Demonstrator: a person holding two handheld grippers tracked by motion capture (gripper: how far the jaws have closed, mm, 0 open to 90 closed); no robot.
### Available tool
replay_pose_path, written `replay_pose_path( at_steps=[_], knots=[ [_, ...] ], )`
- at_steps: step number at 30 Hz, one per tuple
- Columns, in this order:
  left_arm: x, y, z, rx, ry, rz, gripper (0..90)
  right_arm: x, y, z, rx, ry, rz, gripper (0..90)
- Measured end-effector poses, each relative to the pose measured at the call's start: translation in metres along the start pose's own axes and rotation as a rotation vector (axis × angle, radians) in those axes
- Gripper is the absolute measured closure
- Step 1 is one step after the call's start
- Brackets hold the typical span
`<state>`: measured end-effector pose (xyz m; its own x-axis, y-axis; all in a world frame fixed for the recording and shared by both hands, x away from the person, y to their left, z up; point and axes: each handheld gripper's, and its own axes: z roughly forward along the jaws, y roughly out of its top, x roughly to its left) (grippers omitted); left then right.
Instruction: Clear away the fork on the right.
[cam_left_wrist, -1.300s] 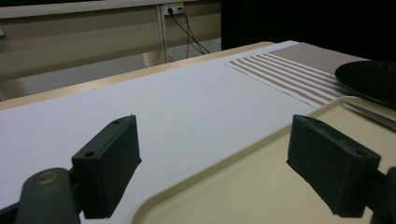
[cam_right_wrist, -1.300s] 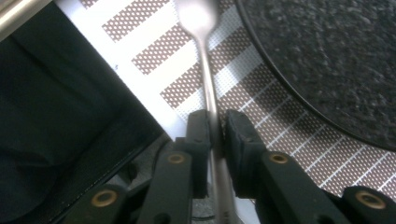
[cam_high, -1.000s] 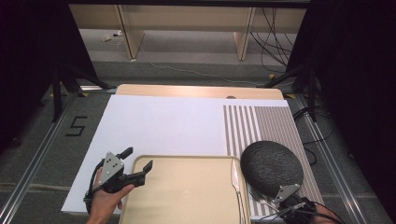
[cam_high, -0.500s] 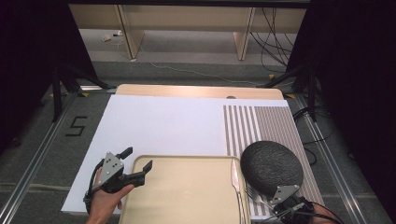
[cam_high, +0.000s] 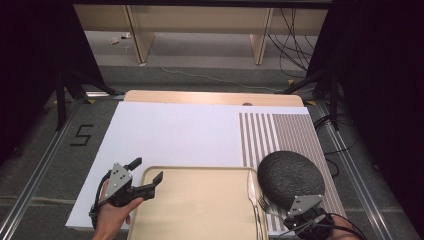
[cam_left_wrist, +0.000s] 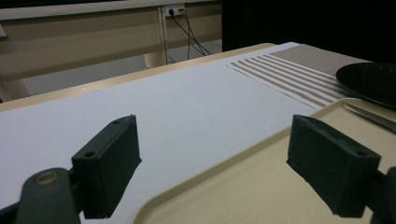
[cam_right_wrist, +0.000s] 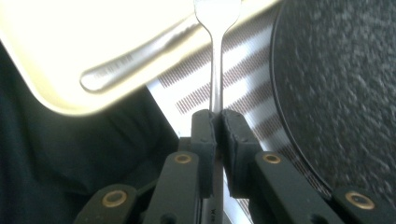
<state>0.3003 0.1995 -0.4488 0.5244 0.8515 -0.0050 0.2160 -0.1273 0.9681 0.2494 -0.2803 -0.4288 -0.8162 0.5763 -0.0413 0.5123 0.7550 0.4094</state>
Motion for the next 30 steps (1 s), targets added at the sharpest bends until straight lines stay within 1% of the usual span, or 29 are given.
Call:
replay_pose_path(
  at_steps=[1, 2, 3, 4, 5, 6, 7, 9, 11, 12, 16, 18, 19, 22, 23, 24, 25, 26, 27, 29, 30],
  knots=[
    [0.0, 0.0, 0.0, 0.0, 0.0, 0.0, 16.7, 0.0, 0.002, -0.001, -0.008, 0.012, 0.006, 84.4],
    [0.0, 0.0, 0.0, -0.001, 0.0, 0.0, 16.7, -0.001, 0.003, 0.0, -0.024, 0.017, -0.005, 84.4],
    [0.0, 0.0, 0.0, 0.0, 0.0, 0.0, 16.7, -0.001, 0.006, 0.0, -0.035, 0.021, 0.006, 84.4],
    [0.0, 0.0, 0.0, 0.0, 0.0, -0.003, 16.7, -0.001, 0.008, -0.001, -0.049, 0.041, 0.007, 84.4],
    [0.0, 0.0, 0.0, -0.002, 0.001, -0.005, 16.7, -0.001, 0.01, -0.002, -0.056, 0.049, 0.005, 84.4],
    [0.0, 0.0, 0.0, -0.006, -0.001, -0.007, 16.7, 0.001, 0.012, -0.003, -0.065, 0.048, 0.021, 84.5],
    [0.0, 0.0, 0.0, -0.007, -0.002, -0.007, 16.7, 0.001, 0.014, -0.003, -0.07, 0.058, 0.024, 84.4],
    [0.0, 0.0, 0.0, -0.007, -0.002, -0.006, 16.7, 0.001, 0.019, -0.003, -0.098, 0.084, 0.019, 84.4],
    [0.0, 0.0, 0.0, -0.002, 0.002, -0.006, 16.7, 0.002, 0.024, -0.002, -0.118, 0.088, 0.036, 84.4],
    [0.0, 0.0, 0.0, -0.002, 0.001, -0.005, 16.7, 0.002, 0.026, -0.001, -0.122, 0.092, 0.033, 84.4],
    [0.001, 0.0, 0.0, -0.009, -0.002, -0.01, 16.7, 0.005, 0.036, 0.0, -0.133, 0.132, 0.048, 84.4],
    [0.001, 0.0, 0.0, -0.006, -0.001, -0.008, 16.7, 0.006, 0.042, 0.001, -0.14, 0.135, 0.042, 84.4],
    [0.001, 0.0, 0.0, -0.004, 0.001, -0.007, 16.7, 0.008, 0.045, 0.003, -0.146, 0.13, 0.052, 84.5],
    [0.001, 0.0, 0.0, -0.006, 0.001, -0.009, 16.7, 0.01, 0.053, 0.005, -0.164, 0.16, 0.042, 84.4],
    [0.001, 0.0, -0.001, -0.005, 0.001, -0.007, 16.7, 0.01, 0.056, 0.005, -0.165, 0.17, 0.028, 84.5],
    [0.001, 0.0, -0.001, -0.005, 0.002, -0.007, 16.7, 0.012, 0.059, 0.006, -0.166, 0.17, 0.039, 84.4],
    [0.001, 0.0, -0.001, -0.006, 0.003, -0.006, 16.7, 0.012, 0.061, 0.007, -0.178, 0.169, 0.037, 84.4],
    [0.001, 0.0, -0.001, -0.006, 0.004, -0.008, 16.6, 0.013, 0.063, 0.006, -0.169, 0.184, 0.035, 84.4],
    [0.001, 0.0, -0.001, -0.006, 0.003, -0.007, 16.7, 0.014, 0.065, 0.007, -0.175, 0.178, 0.044, 84.4],
    [0.001, 0.0, 0.0, -0.005, 0.001, -0.007, 16.7, 0.015, 0.068, 0.008, -0.173, 0.185, 0.048, 84.4],
    [0.001, 0.0, 0.0, -0.005, 0.001, -0.007, 16.7, 0.015, 0.069, 0.008, -0.175, 0.186, 0.064, 84.4]
  ],
)
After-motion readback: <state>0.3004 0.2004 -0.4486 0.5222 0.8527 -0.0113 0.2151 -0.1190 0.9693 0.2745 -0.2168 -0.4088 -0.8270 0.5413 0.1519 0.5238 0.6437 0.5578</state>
